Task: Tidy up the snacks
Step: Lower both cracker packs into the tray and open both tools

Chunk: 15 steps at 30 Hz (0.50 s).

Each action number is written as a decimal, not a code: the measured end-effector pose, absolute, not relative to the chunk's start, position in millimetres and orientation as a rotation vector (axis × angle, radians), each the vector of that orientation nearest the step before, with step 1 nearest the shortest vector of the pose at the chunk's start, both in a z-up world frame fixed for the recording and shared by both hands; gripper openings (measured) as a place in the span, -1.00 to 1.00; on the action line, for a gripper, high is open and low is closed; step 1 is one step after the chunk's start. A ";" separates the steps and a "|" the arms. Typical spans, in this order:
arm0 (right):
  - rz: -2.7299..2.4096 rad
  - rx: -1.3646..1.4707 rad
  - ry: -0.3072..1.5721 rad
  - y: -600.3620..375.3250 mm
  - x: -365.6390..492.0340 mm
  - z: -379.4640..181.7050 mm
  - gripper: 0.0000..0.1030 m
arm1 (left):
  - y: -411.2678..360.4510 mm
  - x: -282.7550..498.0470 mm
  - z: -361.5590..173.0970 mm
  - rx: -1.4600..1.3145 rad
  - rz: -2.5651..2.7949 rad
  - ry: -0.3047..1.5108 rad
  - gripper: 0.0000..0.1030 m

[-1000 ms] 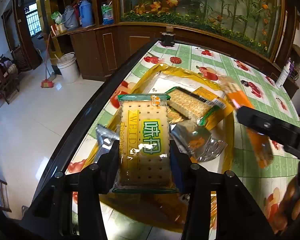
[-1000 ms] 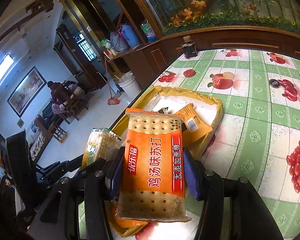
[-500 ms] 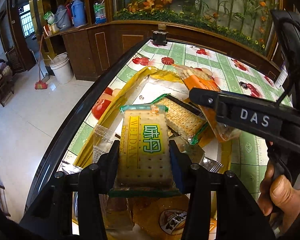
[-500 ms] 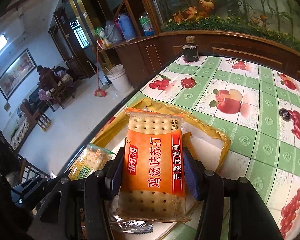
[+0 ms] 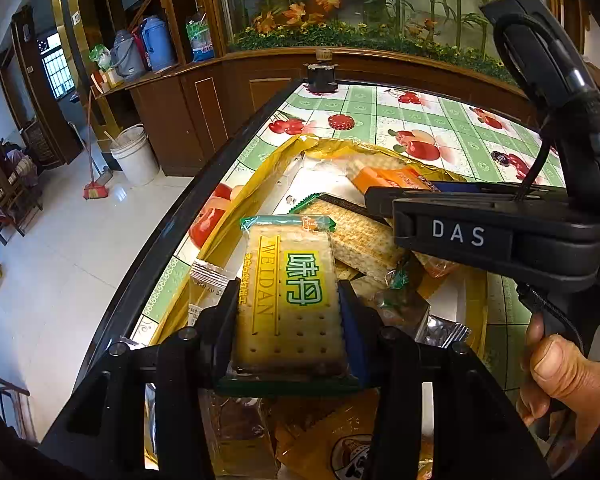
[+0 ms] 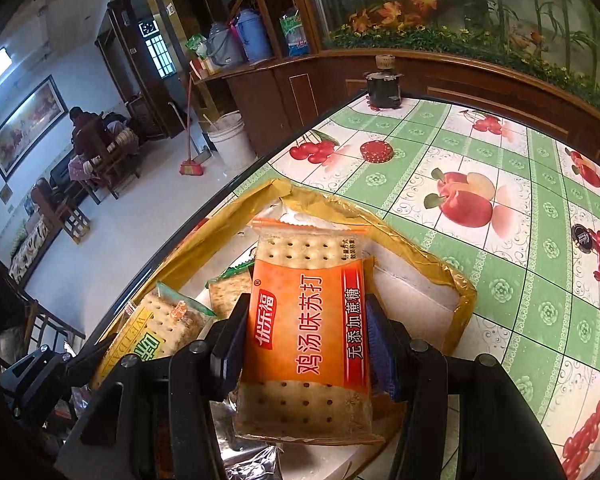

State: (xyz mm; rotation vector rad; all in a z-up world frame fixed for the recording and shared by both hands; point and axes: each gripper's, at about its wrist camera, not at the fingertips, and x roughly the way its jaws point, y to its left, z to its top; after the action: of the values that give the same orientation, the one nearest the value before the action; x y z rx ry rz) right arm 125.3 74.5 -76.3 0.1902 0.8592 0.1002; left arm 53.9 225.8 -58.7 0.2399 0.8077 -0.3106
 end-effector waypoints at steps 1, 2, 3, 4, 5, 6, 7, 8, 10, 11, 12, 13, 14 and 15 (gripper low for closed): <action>0.100 0.187 0.860 74.8 125.9 -76.9 0.06 | 225.4 54.1 -59.0 0.243 -0.310 0.807 -0.12; 0.099 0.182 0.862 75.4 126.6 -77.6 0.06 | 225.0 54.5 -59.3 0.246 -0.309 0.806 -0.12; 0.099 0.181 0.862 75.6 127.0 -78.1 0.06 | 224.6 54.4 -59.4 0.246 -0.307 0.805 -0.12; 0.098 0.183 0.861 75.4 127.2 -78.5 0.06 | 224.6 54.2 -59.3 0.247 -0.307 0.804 -0.12; 0.097 0.184 0.862 75.0 127.3 -78.8 0.06 | 224.3 54.2 -59.3 0.248 -0.307 0.804 -0.12; 0.097 0.185 0.861 74.8 127.2 -79.0 0.06 | 224.4 54.1 -59.4 0.249 -0.307 0.804 -0.12; 0.096 0.185 0.862 74.4 127.3 -79.2 0.06 | 224.3 54.1 -59.1 0.251 -0.307 0.804 -0.12; 0.095 0.187 0.864 74.2 127.4 -79.2 0.09 | 223.9 53.7 -59.0 0.254 -0.306 0.805 -0.11; 0.093 0.193 0.868 73.7 127.3 -78.9 0.10 | 223.4 53.1 -58.2 0.256 -0.308 0.810 -0.09; 0.093 0.199 0.870 73.5 126.5 -78.2 0.11 | 224.4 52.8 -57.4 0.251 -0.308 0.814 -0.08; 0.093 0.206 0.869 72.5 124.9 -77.0 0.11 | 225.1 52.9 -56.6 0.247 -0.308 0.815 -0.08; 0.094 0.213 0.865 71.3 123.8 -75.7 0.14 | 226.0 52.2 -55.1 0.244 -0.305 0.812 -0.08; 0.092 0.221 0.860 69.5 121.3 -73.7 0.20 | 226.6 51.5 -54.1 0.242 -0.301 0.811 -0.07; 0.089 0.229 0.854 67.8 119.0 -72.1 0.23 | 227.6 50.1 -52.2 0.241 -0.297 0.808 -0.03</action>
State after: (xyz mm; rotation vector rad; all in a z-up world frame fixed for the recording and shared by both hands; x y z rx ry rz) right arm 119.0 67.8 -72.1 0.2289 0.8543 0.0888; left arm 50.1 227.6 -52.2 0.2407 0.8077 -0.2970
